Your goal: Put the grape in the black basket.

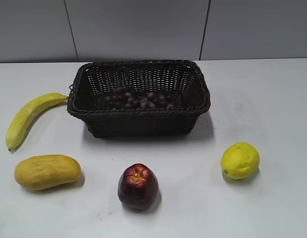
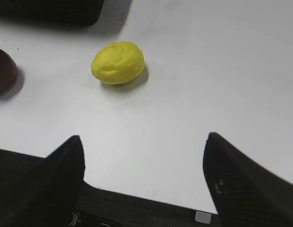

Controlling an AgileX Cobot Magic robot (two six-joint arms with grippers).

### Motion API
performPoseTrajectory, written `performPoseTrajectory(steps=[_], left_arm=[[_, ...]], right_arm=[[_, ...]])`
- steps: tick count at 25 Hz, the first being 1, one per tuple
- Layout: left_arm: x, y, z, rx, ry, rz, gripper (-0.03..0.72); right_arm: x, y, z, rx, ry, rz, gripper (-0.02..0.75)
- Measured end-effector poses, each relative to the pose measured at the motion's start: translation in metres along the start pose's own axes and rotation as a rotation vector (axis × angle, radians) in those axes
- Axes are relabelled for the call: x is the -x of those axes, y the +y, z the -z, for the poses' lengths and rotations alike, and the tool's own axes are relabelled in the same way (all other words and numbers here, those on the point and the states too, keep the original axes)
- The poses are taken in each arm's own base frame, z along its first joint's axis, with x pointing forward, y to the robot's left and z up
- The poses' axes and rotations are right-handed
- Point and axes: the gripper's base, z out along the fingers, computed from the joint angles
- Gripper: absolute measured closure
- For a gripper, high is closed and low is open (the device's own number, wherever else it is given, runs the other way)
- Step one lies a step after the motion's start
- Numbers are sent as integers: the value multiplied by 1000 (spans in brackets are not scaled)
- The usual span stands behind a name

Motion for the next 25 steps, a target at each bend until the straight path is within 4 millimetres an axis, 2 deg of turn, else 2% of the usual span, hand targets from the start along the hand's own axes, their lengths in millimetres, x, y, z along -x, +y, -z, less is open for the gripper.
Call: performPoseTrajectory(steps=[10,25], left_arm=[[0,0,0,0,0,0,452],[0,0,0,0,0,0,452]], right_arm=[[-1,0,1,0,-8,1,148],[-16,4,25,-129,-204,-48,148]])
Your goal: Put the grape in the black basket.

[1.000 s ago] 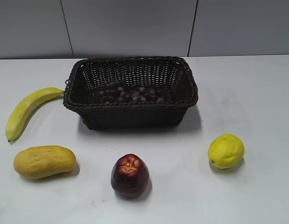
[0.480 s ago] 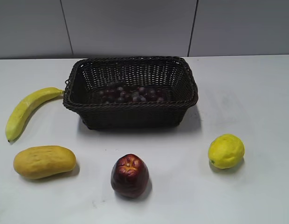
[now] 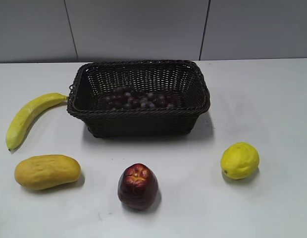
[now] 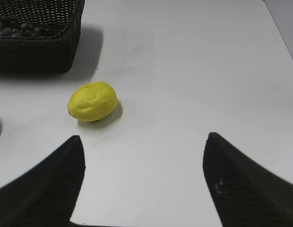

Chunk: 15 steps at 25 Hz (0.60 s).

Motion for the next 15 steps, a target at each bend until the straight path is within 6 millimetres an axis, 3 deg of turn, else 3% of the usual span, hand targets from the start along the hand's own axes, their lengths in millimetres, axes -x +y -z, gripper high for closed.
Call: performPoseTrajectory(steps=[15], left_arm=[[0,0,0,0,0,0,452]], right_arm=[[0,0,0,3,-2,-1,148]])
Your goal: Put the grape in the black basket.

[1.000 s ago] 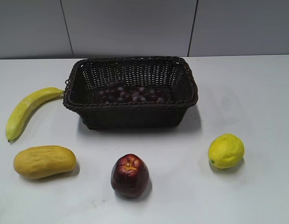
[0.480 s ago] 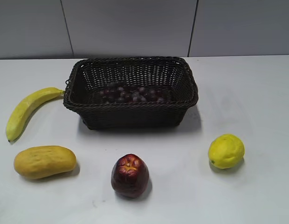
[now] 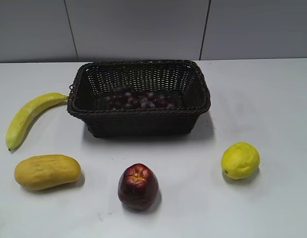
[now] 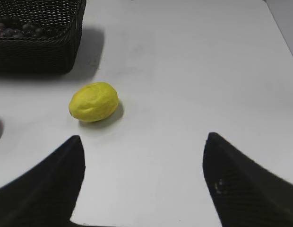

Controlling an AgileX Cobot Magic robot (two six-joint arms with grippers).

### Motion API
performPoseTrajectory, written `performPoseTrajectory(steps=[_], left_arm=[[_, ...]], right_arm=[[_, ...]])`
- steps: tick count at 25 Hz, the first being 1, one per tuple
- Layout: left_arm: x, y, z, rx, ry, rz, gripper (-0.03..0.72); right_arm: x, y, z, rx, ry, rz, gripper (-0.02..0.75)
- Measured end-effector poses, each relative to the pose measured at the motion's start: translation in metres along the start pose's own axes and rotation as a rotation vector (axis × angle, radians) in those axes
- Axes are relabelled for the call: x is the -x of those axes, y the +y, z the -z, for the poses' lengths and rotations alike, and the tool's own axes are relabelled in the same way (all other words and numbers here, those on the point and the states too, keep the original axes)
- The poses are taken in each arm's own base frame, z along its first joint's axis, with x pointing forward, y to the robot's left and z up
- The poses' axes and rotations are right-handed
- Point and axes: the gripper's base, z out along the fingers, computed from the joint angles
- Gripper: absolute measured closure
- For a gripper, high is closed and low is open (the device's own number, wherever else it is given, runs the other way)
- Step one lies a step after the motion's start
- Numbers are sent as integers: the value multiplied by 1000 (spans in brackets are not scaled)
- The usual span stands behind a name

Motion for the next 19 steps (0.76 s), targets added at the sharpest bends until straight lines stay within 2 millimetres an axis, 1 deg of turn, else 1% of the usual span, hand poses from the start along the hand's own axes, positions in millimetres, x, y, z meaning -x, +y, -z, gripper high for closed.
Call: performPoseTrajectory(steps=[19], left_arm=[[0,0,0,0,0,0,452]], right_arm=[[0,0,0,0,0,0,148]])
